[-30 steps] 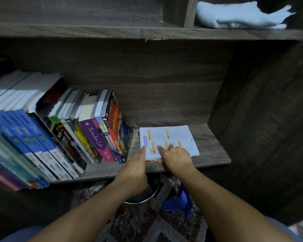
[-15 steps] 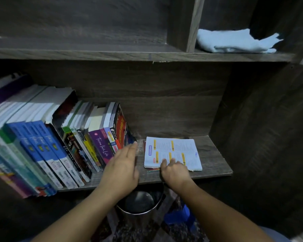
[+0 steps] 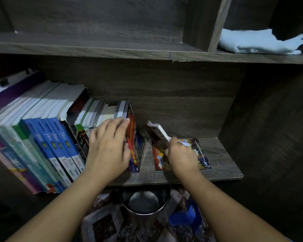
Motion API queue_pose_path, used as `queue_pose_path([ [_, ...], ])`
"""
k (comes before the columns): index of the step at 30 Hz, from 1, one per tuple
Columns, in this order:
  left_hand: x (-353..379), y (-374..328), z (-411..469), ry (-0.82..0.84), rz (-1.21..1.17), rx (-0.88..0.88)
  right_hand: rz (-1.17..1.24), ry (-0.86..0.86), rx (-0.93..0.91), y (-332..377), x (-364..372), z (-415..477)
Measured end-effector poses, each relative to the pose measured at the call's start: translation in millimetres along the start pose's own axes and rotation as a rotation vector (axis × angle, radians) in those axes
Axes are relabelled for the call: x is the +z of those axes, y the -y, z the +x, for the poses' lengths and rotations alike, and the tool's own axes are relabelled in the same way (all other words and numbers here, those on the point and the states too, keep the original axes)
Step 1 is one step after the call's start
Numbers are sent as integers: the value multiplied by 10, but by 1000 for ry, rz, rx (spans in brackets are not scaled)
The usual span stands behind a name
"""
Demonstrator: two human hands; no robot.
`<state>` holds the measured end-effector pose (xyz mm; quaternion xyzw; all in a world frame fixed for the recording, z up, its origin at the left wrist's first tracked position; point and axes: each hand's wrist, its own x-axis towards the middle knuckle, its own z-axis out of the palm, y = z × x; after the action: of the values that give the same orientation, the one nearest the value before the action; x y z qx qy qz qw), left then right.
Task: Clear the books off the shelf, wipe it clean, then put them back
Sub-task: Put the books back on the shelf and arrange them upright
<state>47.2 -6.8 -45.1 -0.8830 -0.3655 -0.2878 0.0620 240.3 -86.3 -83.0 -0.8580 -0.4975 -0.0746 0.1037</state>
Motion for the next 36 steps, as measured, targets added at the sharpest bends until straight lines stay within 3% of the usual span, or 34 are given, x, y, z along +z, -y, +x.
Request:
queue_pose_path([
  [3,-11,74,38,43,11,-126,244,-122,-2,236,-164,-3],
  [7,-16,193,24,85,25,-168,562,-319,-51,520,-216,-17],
  [11,-27,260,-34,68,5,-117,647,-224,-101,723,-76,-25],
  [14,-25,321,-72,71,8,-83,575,-29,-164,812,88,-28],
  [20,-7,328,-92,74,6,-63,512,144,-243,617,110,35],
  [24,8,277,-93,53,-42,-69,323,232,-286,403,108,33],
  [36,59,112,-67,82,-33,-48,-25,546,-202,-468,525,104],
])
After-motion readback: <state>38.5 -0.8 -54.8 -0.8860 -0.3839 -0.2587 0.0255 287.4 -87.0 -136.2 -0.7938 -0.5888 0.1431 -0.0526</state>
